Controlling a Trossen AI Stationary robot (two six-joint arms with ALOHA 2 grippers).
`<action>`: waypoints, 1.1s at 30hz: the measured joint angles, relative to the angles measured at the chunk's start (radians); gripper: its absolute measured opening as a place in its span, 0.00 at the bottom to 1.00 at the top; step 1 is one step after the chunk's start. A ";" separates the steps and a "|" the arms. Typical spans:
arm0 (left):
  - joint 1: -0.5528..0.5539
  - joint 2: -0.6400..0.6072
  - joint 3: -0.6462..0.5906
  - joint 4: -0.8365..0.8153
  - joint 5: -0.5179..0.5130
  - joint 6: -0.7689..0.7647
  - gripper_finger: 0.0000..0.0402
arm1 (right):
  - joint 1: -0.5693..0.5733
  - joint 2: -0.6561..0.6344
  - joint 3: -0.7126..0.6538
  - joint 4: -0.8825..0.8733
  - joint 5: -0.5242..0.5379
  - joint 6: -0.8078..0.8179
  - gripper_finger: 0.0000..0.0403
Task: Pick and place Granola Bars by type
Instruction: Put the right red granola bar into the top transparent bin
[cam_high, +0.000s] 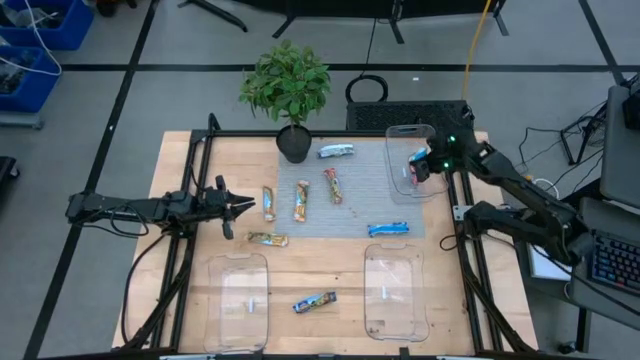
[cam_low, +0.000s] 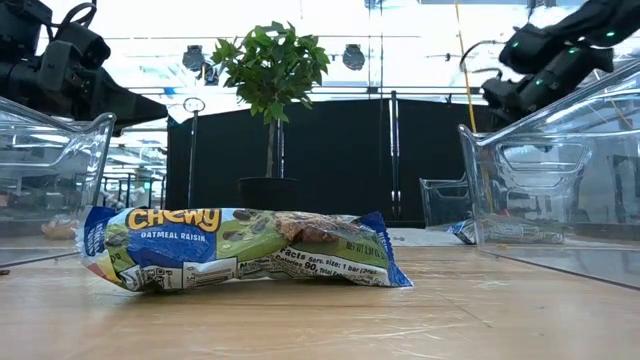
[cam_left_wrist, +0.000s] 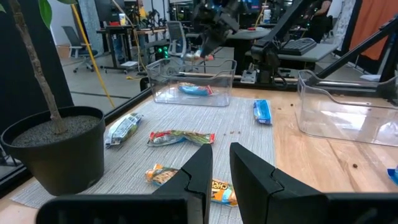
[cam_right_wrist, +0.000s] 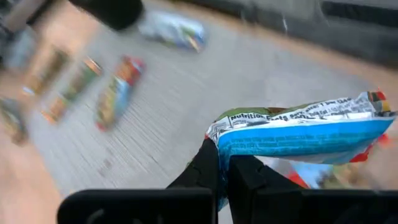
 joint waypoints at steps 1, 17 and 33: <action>0.000 0.000 0.000 0.000 0.000 0.000 0.16 | 0.000 0.028 0.014 -0.015 0.001 -0.006 0.00; 0.000 0.000 0.000 0.001 -0.079 -0.014 0.16 | 0.049 0.356 0.069 -0.022 0.072 -0.087 0.01; 0.000 0.000 0.000 -0.028 -0.076 -0.031 0.16 | 0.049 0.356 0.069 0.015 0.072 -0.054 0.20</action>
